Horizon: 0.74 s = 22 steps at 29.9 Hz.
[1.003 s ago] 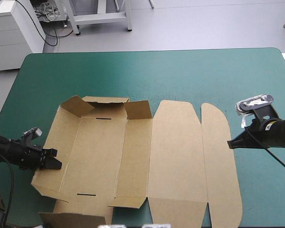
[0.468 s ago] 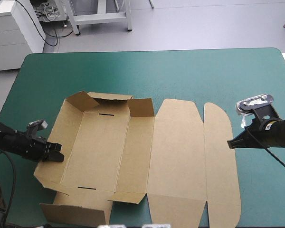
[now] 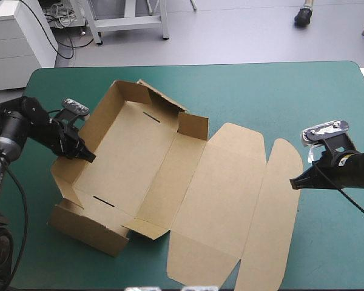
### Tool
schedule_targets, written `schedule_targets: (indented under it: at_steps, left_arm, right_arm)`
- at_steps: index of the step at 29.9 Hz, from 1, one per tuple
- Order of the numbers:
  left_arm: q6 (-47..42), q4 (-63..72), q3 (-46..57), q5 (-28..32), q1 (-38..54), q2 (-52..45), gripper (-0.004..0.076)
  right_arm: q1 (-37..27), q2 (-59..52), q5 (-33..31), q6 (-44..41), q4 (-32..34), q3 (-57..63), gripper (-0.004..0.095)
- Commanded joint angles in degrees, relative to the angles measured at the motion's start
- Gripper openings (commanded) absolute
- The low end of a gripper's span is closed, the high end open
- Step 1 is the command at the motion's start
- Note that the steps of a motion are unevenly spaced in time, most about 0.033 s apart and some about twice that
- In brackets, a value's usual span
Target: Fold the box
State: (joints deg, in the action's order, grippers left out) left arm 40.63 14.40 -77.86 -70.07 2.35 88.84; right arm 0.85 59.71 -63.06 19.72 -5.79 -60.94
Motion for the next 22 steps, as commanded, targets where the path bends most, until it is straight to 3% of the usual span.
schedule_targets:
  at_steps: [1,7,17,22]
  left_arm:
    - [-0.3,-6.4,-7.7,-0.2,-6.8,-2.1,-0.0008]
    - [-0.3,-15.2,-14.1,8.5,-19.5,-2.1,-0.0008]
    - [-3.6,-34.4,-14.1,25.7,-40.1,-1.8,-0.0008]
    - [-9.7,-47.5,-14.1,28.2,-47.9,-0.8,-0.0008]
  right_arm:
    - [-0.6,-1.0,2.0,0.3,-0.4,-1.4,-0.0016]
    - [-0.6,-1.0,1.7,0.3,-0.6,-1.4,-0.0016]
    - [-0.6,-1.0,1.3,0.3,-2.1,-1.4,-0.0016]
    - [-0.6,-1.0,1.3,0.3,-2.1,-1.4,-0.0016]
